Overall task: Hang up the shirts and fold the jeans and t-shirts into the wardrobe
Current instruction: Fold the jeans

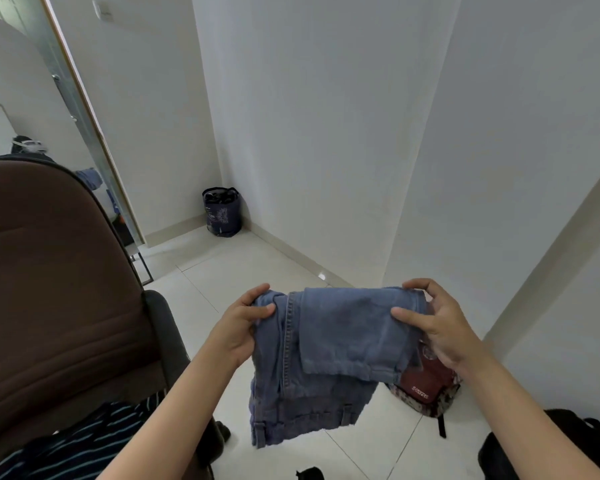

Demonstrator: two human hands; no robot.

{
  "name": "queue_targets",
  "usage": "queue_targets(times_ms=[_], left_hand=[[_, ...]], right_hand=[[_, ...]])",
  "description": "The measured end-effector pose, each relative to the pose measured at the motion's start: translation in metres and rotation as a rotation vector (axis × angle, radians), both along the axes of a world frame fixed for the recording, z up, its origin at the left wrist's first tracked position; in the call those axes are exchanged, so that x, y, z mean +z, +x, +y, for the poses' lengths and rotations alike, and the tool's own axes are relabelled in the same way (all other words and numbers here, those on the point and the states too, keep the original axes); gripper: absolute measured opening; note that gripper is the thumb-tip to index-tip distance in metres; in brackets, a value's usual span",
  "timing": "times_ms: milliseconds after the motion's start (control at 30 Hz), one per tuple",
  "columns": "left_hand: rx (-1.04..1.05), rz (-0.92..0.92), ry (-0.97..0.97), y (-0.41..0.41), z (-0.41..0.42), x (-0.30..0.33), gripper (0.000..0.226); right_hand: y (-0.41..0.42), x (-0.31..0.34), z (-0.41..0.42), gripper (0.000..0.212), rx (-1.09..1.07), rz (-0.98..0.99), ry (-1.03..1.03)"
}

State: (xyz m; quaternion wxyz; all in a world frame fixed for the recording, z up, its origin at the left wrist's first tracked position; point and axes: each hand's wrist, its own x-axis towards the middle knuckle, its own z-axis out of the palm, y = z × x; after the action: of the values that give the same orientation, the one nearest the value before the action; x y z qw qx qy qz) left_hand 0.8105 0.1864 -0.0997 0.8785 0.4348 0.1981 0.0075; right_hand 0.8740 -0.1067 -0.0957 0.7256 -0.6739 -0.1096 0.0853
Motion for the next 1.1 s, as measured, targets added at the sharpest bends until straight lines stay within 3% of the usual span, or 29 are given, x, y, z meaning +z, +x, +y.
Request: queue_targets(times_ms=[67, 100, 200, 267, 367, 433, 467, 567, 633, 700, 767, 867, 967, 1033, 1100], left_hand=[[0.055, -0.005, -0.101, -0.002, -0.004, -0.004, 0.035], [0.068, -0.015, -0.157, -0.001, -0.006, -0.008, 0.035], [0.092, -0.026, -0.243, 0.000, -0.012, -0.014, 0.035], [0.110, -0.030, -0.233, -0.001, -0.013, -0.017, 0.037], [0.095, -0.091, -0.106, -0.008, -0.008, -0.013, 0.041], [0.031, -0.143, 0.011, -0.013, -0.008, -0.010, 0.051], [0.001, -0.162, 0.025, -0.014, -0.010, -0.011, 0.056], [-0.012, -0.157, -0.017, -0.016, -0.014, -0.016, 0.066], [0.003, -0.128, -0.021, -0.016, -0.010, -0.021, 0.068], [-0.006, -0.116, -0.023, -0.015, -0.004, -0.023, 0.067], [-0.059, -0.130, 0.012, -0.016, 0.002, -0.023, 0.059], [-0.208, -0.168, 0.258, -0.017, 0.009, -0.020, 0.043], [-0.369, -0.153, 0.321, -0.016, 0.016, -0.018, 0.049], [-0.465, -0.108, 0.292, -0.013, 0.022, -0.012, 0.058], [-0.567, -0.068, 0.382, -0.011, 0.032, -0.005, 0.055]], right_hand=[[-0.005, 0.002, 0.009, 0.067, -0.015, 0.025, 0.190], [-0.009, 0.002, 0.013, 0.068, -0.002, -0.001, 0.184], [-0.019, -0.008, 0.019, 0.088, 0.058, -0.166, -0.212], [-0.023, -0.013, 0.018, 0.087, 0.011, -0.210, -0.301], [-0.026, -0.002, 0.020, 0.075, -0.182, -0.195, -0.075], [-0.025, 0.005, 0.022, 0.071, -0.216, -0.097, 0.182], [-0.028, 0.008, 0.021, 0.071, -0.189, -0.101, 0.200], [-0.036, 0.008, 0.012, 0.084, 0.032, -0.300, -0.221], [-0.036, 0.001, 0.004, 0.081, 0.066, -0.383, -0.393], [-0.035, -0.007, 0.000, 0.071, -0.031, -0.391, -0.323], [-0.037, -0.008, 0.003, 0.058, -0.162, -0.323, -0.100], [-0.041, -0.003, 0.013, 0.027, -0.234, -0.151, 0.234], [-0.042, -0.005, 0.016, 0.023, -0.269, -0.104, 0.197], [-0.046, -0.010, 0.019, 0.040, -0.303, -0.124, 0.102], [-0.050, -0.017, 0.022, 0.046, -0.342, -0.128, 0.042]])
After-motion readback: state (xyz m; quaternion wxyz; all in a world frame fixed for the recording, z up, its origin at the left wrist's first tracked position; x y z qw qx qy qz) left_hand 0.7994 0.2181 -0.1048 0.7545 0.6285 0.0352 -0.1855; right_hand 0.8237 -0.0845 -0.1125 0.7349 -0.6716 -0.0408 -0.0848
